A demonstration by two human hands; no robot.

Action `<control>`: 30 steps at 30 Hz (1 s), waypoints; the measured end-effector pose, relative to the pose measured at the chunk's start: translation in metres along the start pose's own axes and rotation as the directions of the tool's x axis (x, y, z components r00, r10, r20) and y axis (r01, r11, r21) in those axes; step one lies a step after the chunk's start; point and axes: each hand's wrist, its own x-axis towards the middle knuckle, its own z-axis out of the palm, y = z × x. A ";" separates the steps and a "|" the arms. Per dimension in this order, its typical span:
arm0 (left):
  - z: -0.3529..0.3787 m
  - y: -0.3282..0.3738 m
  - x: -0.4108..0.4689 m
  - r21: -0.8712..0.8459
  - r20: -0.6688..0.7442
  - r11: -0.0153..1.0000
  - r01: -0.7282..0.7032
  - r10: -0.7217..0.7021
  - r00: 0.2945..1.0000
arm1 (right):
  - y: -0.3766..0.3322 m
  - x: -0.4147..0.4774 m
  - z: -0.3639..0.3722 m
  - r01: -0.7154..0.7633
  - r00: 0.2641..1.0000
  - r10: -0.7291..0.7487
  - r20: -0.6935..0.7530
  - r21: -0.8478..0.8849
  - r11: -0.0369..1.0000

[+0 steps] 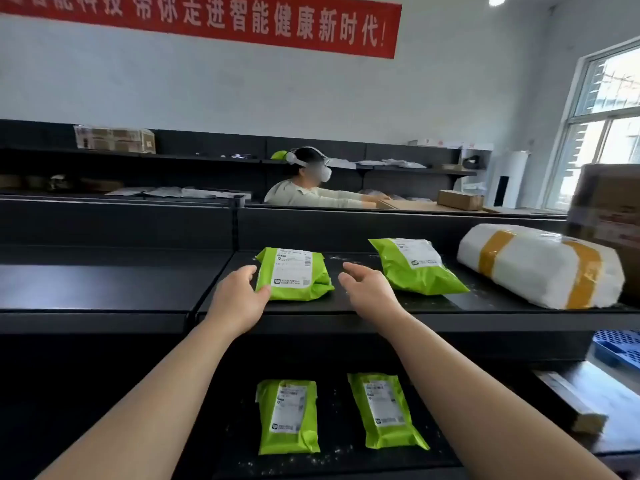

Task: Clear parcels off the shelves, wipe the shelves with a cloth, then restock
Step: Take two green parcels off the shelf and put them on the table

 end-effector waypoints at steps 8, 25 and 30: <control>0.015 -0.002 0.028 0.062 0.001 0.998 -0.018 0.018 1.000 | -0.001 0.036 0.035 -0.006 0.998 0.010 0.056 -0.058 0.998; 0.021 -0.004 0.044 0.007 0.062 0.999 -0.032 0.031 0.998 | -0.007 0.037 0.039 0.006 0.998 -0.020 -0.065 -0.201 0.980; 0.024 0.003 0.037 -0.120 0.022 0.988 -0.097 0.100 0.995 | -0.002 0.024 0.030 0.003 0.988 -0.030 -0.150 -0.176 0.984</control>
